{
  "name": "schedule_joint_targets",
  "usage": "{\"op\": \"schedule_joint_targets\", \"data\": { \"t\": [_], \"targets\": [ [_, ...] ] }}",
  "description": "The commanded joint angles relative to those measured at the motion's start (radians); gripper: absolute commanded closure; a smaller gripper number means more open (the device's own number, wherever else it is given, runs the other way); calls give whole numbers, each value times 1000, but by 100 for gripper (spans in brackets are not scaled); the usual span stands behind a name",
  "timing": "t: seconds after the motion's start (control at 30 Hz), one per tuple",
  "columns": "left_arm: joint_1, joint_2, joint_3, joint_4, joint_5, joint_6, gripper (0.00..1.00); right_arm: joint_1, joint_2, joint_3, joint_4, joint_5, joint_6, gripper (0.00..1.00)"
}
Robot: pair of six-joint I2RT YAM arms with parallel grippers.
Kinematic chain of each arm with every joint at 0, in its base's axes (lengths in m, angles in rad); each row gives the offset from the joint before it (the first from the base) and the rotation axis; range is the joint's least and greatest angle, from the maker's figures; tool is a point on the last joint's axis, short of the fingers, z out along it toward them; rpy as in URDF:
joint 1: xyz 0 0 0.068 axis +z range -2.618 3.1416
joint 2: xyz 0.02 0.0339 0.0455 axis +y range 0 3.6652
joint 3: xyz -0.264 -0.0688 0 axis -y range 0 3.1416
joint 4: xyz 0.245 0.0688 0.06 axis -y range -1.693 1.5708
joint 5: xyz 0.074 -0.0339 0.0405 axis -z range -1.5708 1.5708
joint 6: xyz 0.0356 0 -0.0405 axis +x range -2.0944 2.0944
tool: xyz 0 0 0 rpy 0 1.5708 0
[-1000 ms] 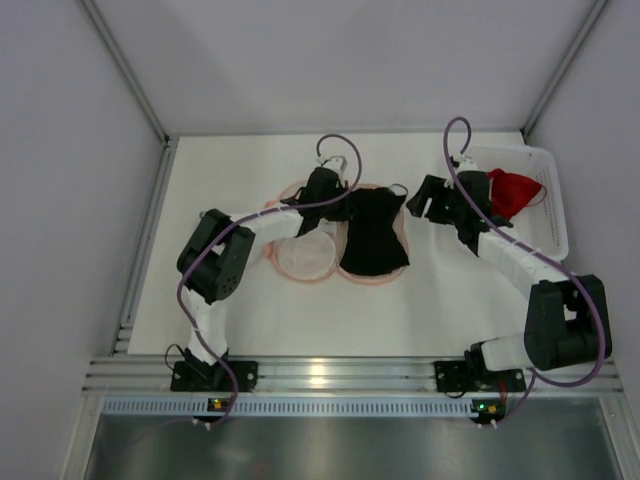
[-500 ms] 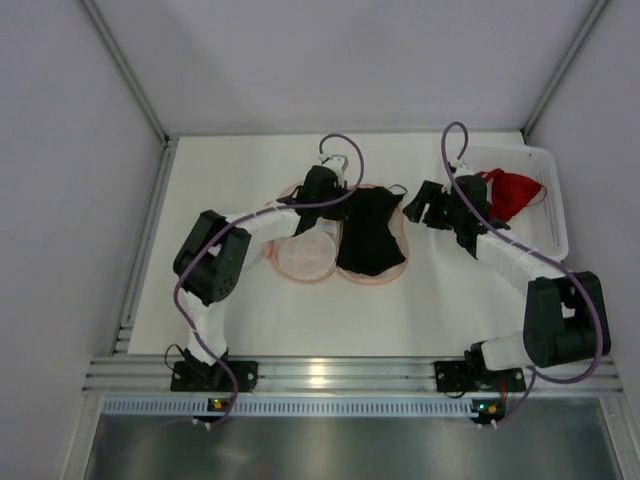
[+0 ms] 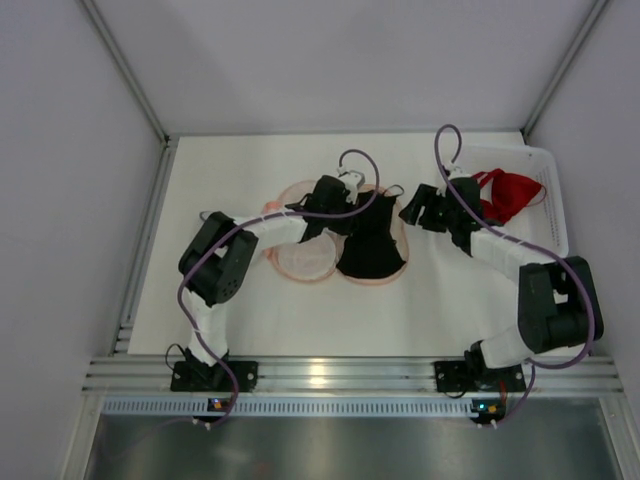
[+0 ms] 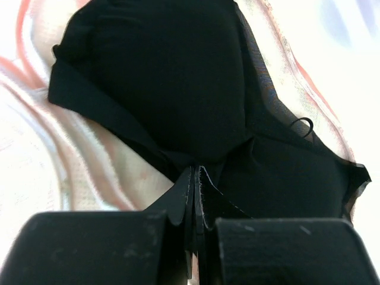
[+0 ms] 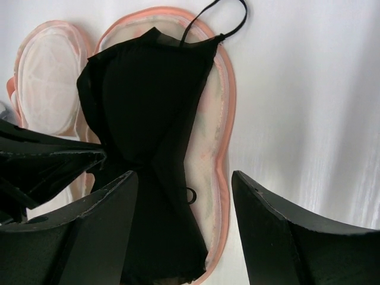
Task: Place the bra in the laundry bag and zip it closed
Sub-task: Adjust the bra in the laundry bag.
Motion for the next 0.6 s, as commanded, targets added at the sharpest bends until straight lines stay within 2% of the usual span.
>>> {"op": "schedule_joint_targets", "data": {
  "t": [0.0,0.13,0.2,0.23,0.33,0.43,0.57],
  "targets": [
    [-2,16,64,17,-20,33,100,21,0,3,94,-19,-17,35],
    [1,42,126,-46,-118,32,96,29,15,9,120,-29,-11,38],
    [1,36,125,-99,-183,27,86,31,33,26,123,-27,-11,38],
    [1,10,119,-104,-197,27,69,34,36,35,129,-23,-11,38],
    [3,-73,88,-130,-275,16,40,34,64,72,138,0,-20,37],
    [3,-156,70,-161,-326,-14,33,32,116,144,138,45,-34,36],
    [-1,-239,27,-198,-325,-128,31,29,222,287,92,141,-40,37]
  ]
}}
